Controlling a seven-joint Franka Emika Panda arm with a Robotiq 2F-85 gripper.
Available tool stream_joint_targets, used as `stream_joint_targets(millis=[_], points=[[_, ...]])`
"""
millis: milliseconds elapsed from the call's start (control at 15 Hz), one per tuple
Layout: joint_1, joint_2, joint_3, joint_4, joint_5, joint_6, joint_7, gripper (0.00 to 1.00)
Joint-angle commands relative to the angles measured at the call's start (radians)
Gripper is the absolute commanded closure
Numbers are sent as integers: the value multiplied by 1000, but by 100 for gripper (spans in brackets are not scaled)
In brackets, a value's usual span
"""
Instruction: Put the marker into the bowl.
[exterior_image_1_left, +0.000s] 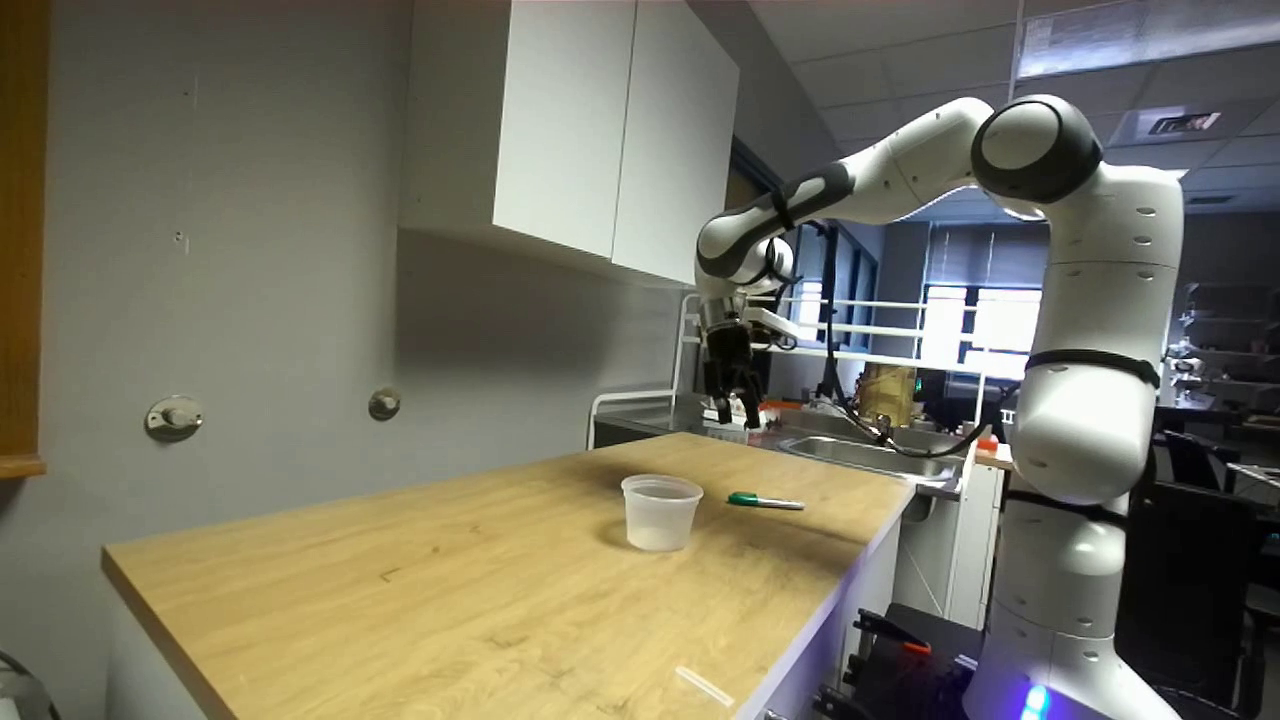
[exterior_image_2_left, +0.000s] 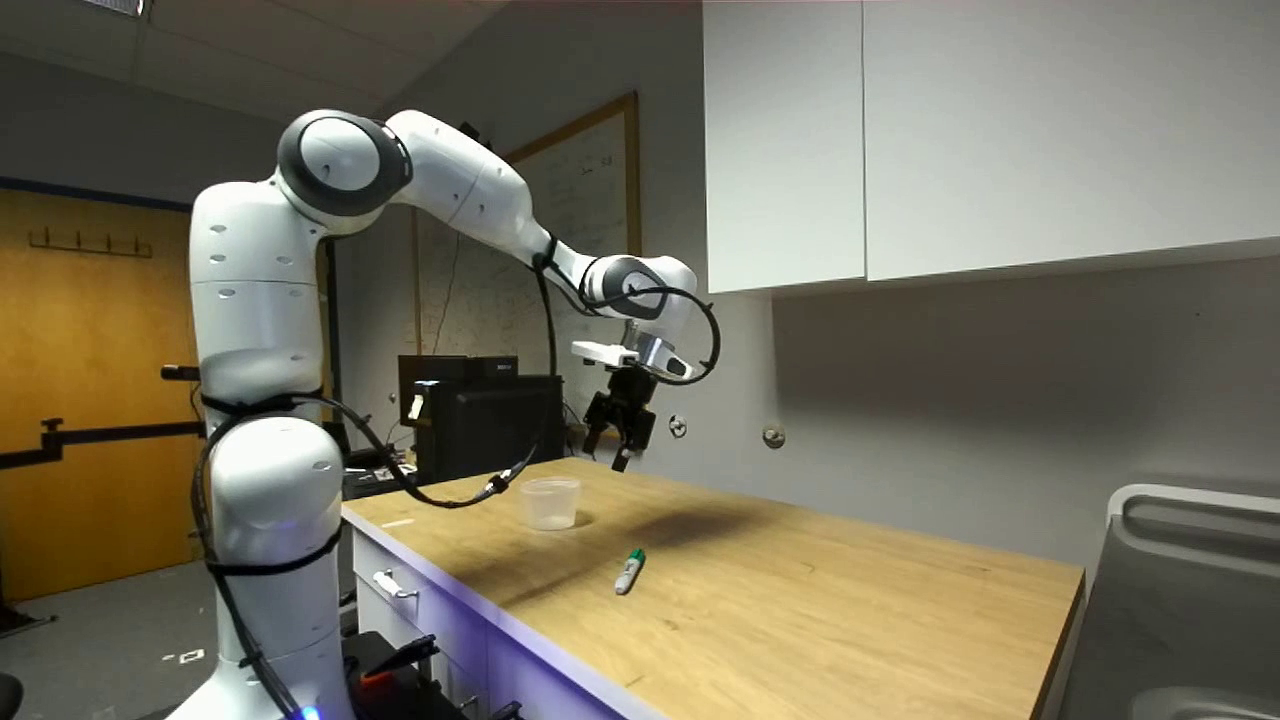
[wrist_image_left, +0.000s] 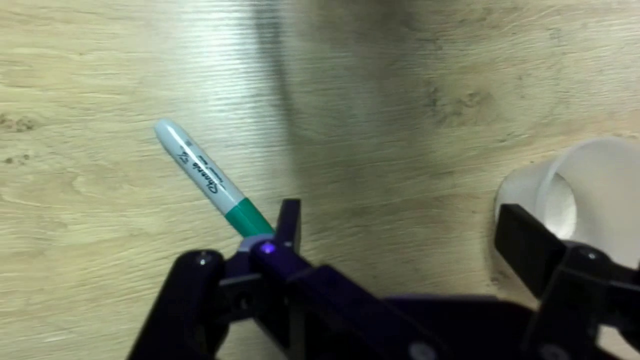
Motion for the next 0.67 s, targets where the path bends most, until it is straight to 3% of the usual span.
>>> stream_joint_targets(millis=[0, 267, 600], points=[[-27, 89, -13, 67, -107, -21, 29, 0], [-44, 152, -24, 82, -226, -27, -4, 0], [-59, 176, -21, 60, -219, 9, -124, 0]])
